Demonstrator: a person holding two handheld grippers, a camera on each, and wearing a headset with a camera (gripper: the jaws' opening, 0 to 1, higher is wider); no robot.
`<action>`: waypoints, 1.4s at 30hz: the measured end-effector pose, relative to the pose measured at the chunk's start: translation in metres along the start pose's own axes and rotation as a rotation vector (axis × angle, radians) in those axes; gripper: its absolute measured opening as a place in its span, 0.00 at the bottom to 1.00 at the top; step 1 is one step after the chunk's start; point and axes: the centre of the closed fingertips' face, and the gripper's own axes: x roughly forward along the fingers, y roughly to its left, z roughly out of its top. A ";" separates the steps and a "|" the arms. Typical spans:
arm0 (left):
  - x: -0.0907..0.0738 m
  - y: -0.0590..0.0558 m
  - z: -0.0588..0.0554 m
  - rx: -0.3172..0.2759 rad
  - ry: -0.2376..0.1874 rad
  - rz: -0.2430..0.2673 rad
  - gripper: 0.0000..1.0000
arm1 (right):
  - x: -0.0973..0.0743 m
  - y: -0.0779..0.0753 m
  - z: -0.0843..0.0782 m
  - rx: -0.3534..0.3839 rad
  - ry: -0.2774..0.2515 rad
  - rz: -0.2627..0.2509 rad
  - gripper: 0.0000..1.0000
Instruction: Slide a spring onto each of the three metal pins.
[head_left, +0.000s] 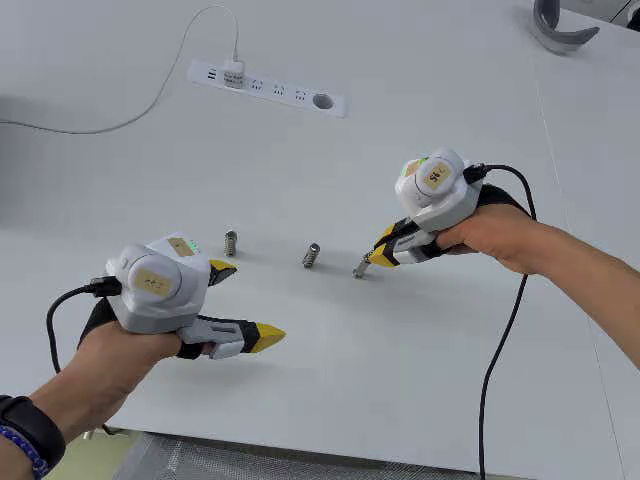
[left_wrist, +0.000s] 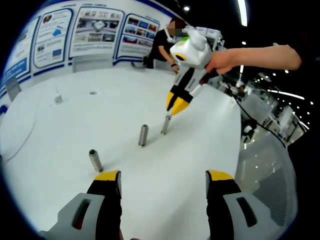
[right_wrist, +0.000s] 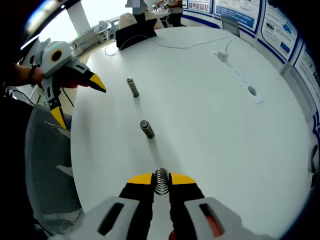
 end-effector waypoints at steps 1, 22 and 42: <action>0.000 -0.001 0.000 0.000 0.000 -0.001 0.70 | 0.000 0.000 0.001 0.000 -0.001 0.000 0.12; -0.001 0.003 -0.005 -0.007 0.008 0.000 0.69 | 0.015 0.009 0.003 -0.039 0.021 0.002 0.13; -0.002 0.004 -0.006 -0.018 0.012 0.002 0.68 | 0.037 0.004 -0.006 -0.044 0.035 0.008 0.13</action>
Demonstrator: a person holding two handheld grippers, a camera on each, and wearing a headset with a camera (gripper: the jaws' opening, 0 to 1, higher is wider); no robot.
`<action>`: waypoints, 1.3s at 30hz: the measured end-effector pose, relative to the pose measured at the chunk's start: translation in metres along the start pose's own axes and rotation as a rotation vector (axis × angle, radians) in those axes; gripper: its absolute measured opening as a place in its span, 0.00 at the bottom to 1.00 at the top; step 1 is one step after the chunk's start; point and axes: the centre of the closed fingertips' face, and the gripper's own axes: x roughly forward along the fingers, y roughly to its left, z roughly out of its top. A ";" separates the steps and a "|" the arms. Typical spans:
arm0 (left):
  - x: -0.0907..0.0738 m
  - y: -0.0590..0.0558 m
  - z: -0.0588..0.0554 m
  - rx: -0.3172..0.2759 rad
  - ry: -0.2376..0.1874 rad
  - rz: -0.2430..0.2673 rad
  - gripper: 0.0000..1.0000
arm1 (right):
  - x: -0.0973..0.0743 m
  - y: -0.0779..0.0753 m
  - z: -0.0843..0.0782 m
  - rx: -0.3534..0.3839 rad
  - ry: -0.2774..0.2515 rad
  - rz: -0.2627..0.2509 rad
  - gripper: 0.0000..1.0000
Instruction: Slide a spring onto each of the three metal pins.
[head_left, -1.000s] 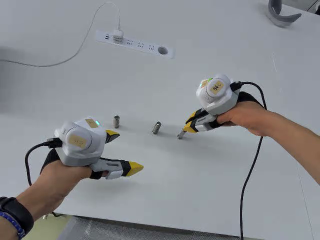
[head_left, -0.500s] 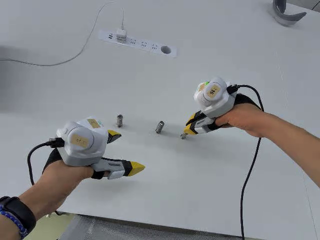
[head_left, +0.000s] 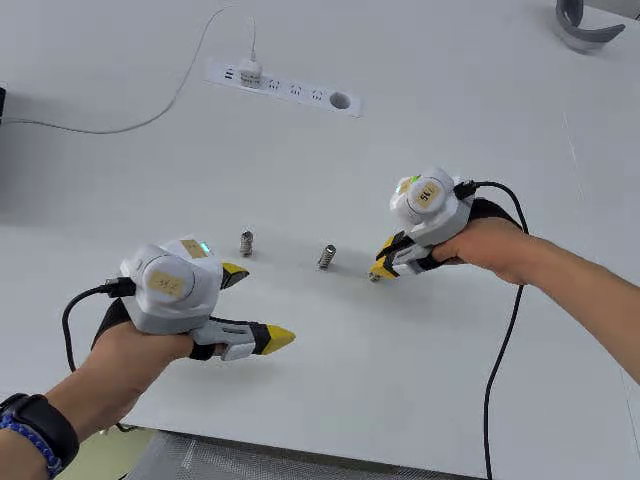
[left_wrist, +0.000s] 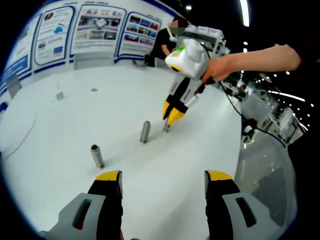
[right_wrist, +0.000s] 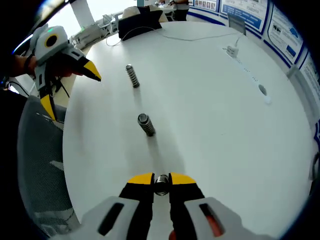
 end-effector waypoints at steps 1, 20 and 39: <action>0.000 0.000 0.000 0.000 0.001 0.001 0.68 | 0.001 -0.001 -0.001 0.000 0.001 0.000 0.13; -0.002 0.004 -0.003 -0.009 0.005 0.011 0.68 | 0.013 -0.003 -0.004 0.016 -0.006 0.006 0.13; -0.006 0.002 0.000 -0.007 -0.001 0.018 0.68 | -0.010 -0.003 -0.008 0.087 -0.087 -0.037 0.31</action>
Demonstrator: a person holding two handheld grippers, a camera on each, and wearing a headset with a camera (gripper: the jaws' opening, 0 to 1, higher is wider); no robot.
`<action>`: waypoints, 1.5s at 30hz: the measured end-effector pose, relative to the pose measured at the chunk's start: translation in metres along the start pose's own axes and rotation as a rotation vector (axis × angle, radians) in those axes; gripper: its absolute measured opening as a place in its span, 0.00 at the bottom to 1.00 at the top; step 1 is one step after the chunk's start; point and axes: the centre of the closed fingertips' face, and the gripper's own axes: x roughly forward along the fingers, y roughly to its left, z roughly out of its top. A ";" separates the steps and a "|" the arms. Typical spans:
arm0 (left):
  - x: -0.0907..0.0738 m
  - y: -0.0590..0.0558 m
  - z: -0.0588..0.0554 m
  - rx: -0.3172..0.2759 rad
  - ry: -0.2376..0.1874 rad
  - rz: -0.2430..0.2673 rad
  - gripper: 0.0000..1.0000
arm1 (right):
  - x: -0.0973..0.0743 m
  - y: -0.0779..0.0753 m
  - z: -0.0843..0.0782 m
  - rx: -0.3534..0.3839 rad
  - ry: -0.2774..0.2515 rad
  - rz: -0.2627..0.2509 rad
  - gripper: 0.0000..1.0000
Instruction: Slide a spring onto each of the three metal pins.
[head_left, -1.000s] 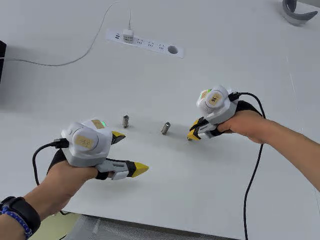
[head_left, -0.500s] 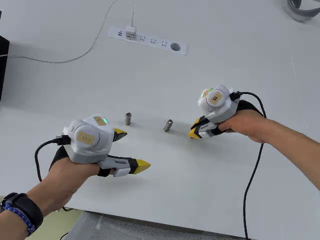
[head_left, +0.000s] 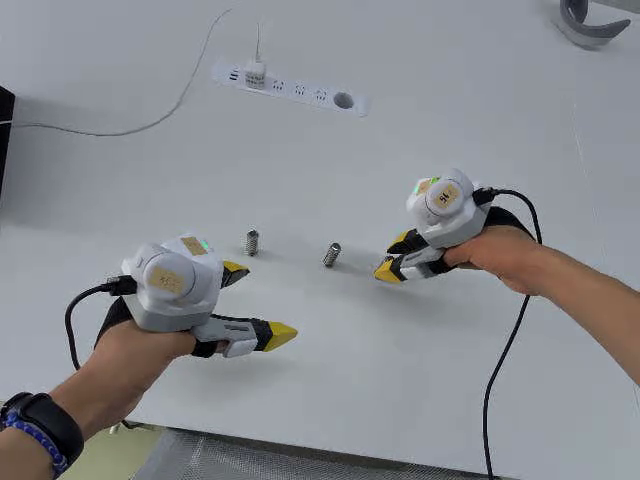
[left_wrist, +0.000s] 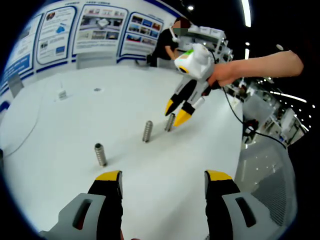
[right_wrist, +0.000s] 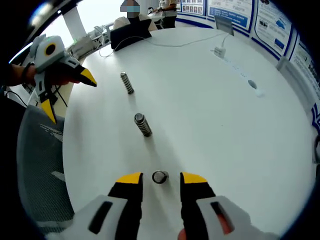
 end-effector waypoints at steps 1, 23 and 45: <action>0.000 0.000 0.000 0.001 0.000 0.001 0.68 | -0.002 0.001 -0.001 0.002 -0.006 -0.002 0.32; -0.010 0.004 0.000 -0.010 -0.011 0.028 0.68 | -0.031 0.005 -0.006 0.272 -0.275 -0.109 0.51; -0.024 0.027 0.006 -0.031 -0.034 0.089 0.71 | -0.032 0.046 -0.011 0.448 -0.427 -0.142 0.75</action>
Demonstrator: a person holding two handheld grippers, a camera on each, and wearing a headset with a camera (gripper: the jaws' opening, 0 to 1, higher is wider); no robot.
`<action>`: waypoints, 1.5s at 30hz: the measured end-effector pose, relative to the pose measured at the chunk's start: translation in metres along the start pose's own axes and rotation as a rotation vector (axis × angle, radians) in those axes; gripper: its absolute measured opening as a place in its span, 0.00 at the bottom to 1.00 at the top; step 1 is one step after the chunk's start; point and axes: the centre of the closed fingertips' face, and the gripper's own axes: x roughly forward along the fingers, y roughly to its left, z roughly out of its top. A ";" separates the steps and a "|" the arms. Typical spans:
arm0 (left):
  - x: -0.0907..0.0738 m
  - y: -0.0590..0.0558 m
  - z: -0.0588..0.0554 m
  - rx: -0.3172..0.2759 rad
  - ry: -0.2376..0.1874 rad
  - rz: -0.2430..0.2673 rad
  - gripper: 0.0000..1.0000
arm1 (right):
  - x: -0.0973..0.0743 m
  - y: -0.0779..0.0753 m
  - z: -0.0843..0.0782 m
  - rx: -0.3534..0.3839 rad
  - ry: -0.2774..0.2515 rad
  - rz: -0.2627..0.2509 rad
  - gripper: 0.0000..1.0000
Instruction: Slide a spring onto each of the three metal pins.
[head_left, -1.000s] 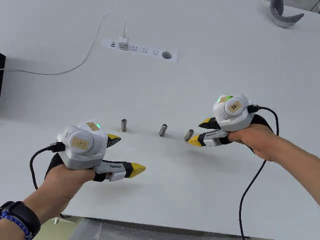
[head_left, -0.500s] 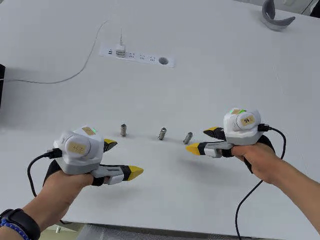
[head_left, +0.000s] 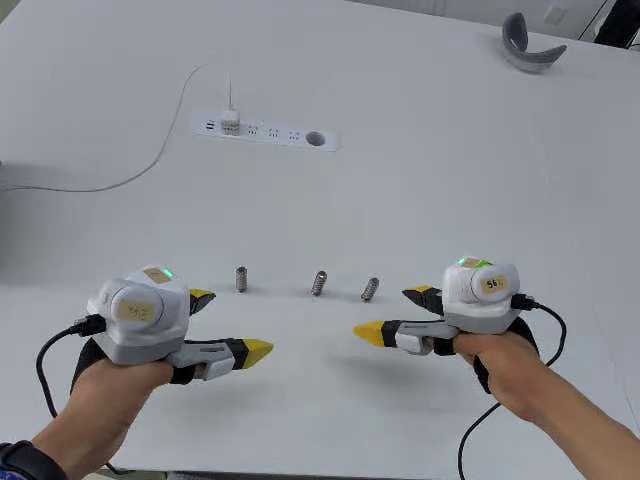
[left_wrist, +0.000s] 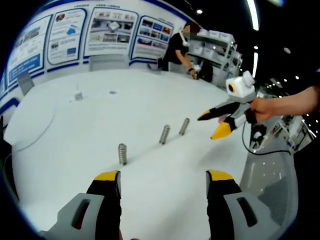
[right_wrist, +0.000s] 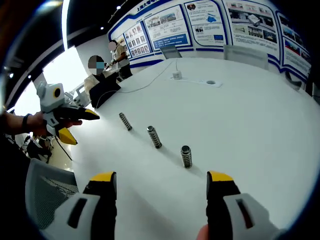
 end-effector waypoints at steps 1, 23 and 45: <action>-0.001 0.001 0.000 0.000 0.000 0.002 0.71 | 0.000 0.001 -0.001 0.000 0.000 0.001 0.75; -0.027 0.023 -0.017 -0.026 0.015 0.061 0.75 | -0.005 0.036 -0.017 0.054 -0.045 -0.004 0.82; -0.029 0.026 -0.023 -0.047 0.018 0.067 0.75 | -0.005 0.039 -0.020 0.053 -0.043 -0.003 0.86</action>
